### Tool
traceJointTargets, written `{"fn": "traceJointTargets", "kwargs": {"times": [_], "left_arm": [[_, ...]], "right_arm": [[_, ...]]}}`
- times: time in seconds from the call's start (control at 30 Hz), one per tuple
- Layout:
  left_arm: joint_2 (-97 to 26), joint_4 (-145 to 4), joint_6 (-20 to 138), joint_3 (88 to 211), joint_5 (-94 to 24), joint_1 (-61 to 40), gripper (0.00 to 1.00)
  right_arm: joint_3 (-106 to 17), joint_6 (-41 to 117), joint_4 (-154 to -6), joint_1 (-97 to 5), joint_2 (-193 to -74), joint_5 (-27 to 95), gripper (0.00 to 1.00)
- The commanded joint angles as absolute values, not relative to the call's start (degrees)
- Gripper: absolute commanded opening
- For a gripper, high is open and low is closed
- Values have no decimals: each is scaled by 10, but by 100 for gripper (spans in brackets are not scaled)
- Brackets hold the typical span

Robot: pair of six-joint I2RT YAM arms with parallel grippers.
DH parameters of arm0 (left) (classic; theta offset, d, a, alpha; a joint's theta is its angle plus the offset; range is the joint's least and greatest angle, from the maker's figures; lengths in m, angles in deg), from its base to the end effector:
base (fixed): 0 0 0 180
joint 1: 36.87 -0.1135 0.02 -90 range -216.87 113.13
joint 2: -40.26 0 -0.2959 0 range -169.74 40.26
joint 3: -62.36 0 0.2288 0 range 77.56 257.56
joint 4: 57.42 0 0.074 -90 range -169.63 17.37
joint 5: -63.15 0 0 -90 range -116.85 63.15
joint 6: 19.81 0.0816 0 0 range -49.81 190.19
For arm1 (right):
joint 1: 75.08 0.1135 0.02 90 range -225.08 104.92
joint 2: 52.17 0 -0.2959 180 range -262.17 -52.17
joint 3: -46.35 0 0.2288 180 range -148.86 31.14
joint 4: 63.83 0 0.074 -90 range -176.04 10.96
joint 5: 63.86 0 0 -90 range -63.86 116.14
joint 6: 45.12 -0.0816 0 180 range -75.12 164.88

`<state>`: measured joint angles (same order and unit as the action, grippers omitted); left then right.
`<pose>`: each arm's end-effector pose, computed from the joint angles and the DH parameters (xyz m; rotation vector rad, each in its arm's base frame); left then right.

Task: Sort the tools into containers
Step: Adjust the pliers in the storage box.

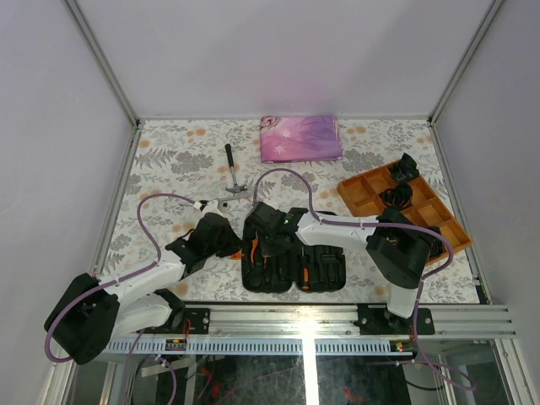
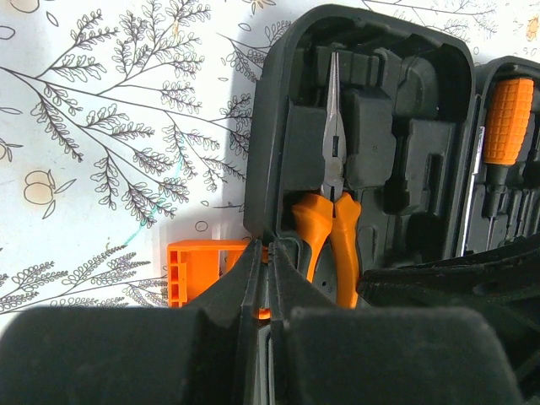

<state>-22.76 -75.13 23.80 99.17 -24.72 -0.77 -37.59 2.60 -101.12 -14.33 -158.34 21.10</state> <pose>0.1659 -0.1172 0.1682 -0.2376 2.4241 -0.6489 0.1983 0.3394 0.1773 -0.4013 2.6695 0.5017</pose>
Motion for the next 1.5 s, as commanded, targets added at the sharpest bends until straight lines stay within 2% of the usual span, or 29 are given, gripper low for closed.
{"fn": "traceJointTargets", "kwargs": {"times": [0.0, 0.5, 0.8, 1.1, 1.47], "left_arm": [[-249, -762, 240, 964, -270, 11, 0], [-261, -752, 230, 963, -265, 31, 0], [-228, -804, 215, 966, -215, 31, 0], [-173, -854, 200, 960, -185, 31, 0], [-173, -853, 198, 956, -189, 31, 0]], "right_arm": [[-353, 17, -974, -119, -1681, 229, 0], [-334, -18, -891, -101, -1764, 303, 0], [-337, 19, -925, -101, -1631, 198, 1], [-346, 38, -925, -101, -1546, 110, 15], [-347, 27, -852, -100, -1546, 180, 20]]}}
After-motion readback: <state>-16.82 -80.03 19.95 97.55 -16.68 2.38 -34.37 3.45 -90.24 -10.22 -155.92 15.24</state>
